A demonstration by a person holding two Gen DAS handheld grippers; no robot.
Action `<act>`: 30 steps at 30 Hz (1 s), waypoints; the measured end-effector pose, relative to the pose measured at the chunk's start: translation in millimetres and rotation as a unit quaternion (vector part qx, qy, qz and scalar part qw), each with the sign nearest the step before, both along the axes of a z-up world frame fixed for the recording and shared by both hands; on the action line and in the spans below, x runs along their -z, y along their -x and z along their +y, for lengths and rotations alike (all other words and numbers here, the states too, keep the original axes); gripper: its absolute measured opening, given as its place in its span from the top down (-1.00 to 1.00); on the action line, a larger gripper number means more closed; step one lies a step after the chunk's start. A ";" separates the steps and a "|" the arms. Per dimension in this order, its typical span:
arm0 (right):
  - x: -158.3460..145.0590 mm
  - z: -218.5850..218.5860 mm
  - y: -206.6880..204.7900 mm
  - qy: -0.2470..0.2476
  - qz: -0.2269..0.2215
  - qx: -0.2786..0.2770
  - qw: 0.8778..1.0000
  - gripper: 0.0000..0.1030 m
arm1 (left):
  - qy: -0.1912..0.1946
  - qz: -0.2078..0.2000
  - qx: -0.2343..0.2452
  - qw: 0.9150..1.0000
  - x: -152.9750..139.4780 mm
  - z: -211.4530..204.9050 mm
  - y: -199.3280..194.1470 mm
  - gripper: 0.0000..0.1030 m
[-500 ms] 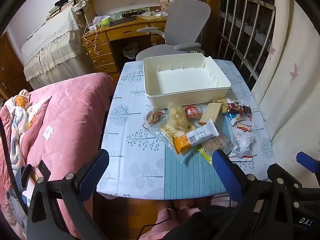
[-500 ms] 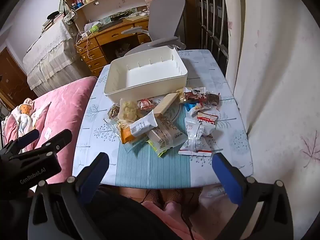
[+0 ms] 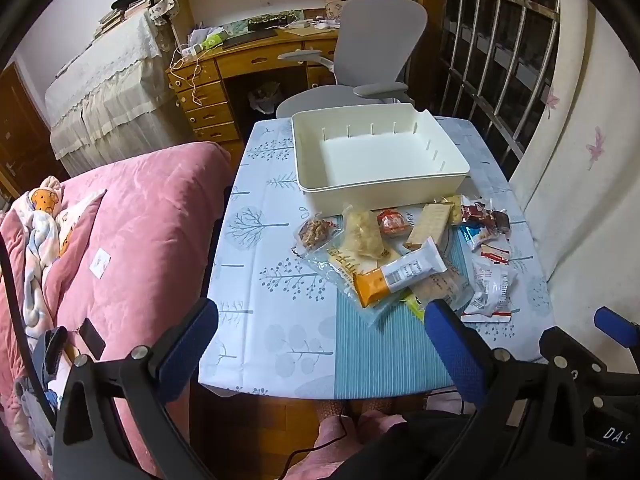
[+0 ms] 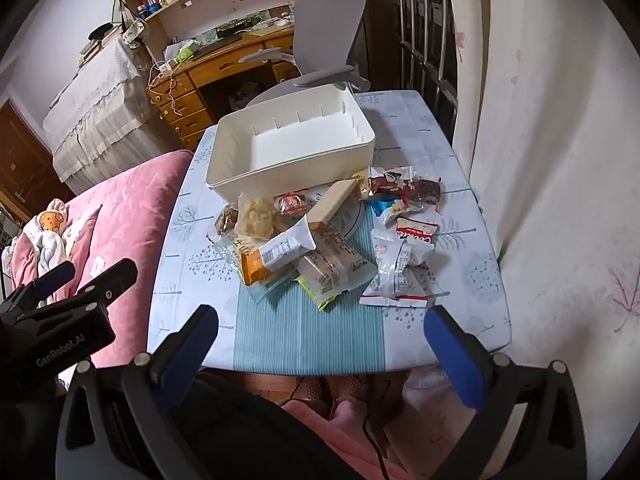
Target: Organize snacks
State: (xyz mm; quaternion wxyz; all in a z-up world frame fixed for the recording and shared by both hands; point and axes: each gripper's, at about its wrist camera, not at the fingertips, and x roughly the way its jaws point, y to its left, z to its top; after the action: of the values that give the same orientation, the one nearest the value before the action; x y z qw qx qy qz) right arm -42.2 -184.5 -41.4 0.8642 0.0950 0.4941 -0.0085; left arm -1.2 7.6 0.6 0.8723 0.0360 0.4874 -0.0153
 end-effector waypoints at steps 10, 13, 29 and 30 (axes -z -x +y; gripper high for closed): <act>-1.8 3.2 -8.0 -0.001 0.013 0.001 1.000 -0.99 | -0.010 -0.002 -0.002 1.000 -1.8 7.5 -14.8 -0.99; -2.0 4.1 -9.4 -0.002 0.014 0.011 1.000 -0.99 | -0.002 0.012 0.000 1.000 4.2 13.9 -18.9 -0.99; 6.6 16.8 -12.8 -0.005 0.030 0.078 0.996 -0.99 | 0.030 0.030 0.038 0.998 26.5 43.1 -40.0 -0.98; 8.0 18.5 -12.0 -0.006 0.031 0.084 0.996 -0.99 | 0.031 0.031 0.045 0.998 28.4 42.9 -41.1 -0.98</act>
State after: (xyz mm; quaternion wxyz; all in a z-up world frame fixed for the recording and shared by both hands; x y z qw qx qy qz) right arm -30.3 -166.0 -49.4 0.8443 0.1413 0.5105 -0.0807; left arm 40.0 50.5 -27.8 0.8560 0.0309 0.5111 -0.0707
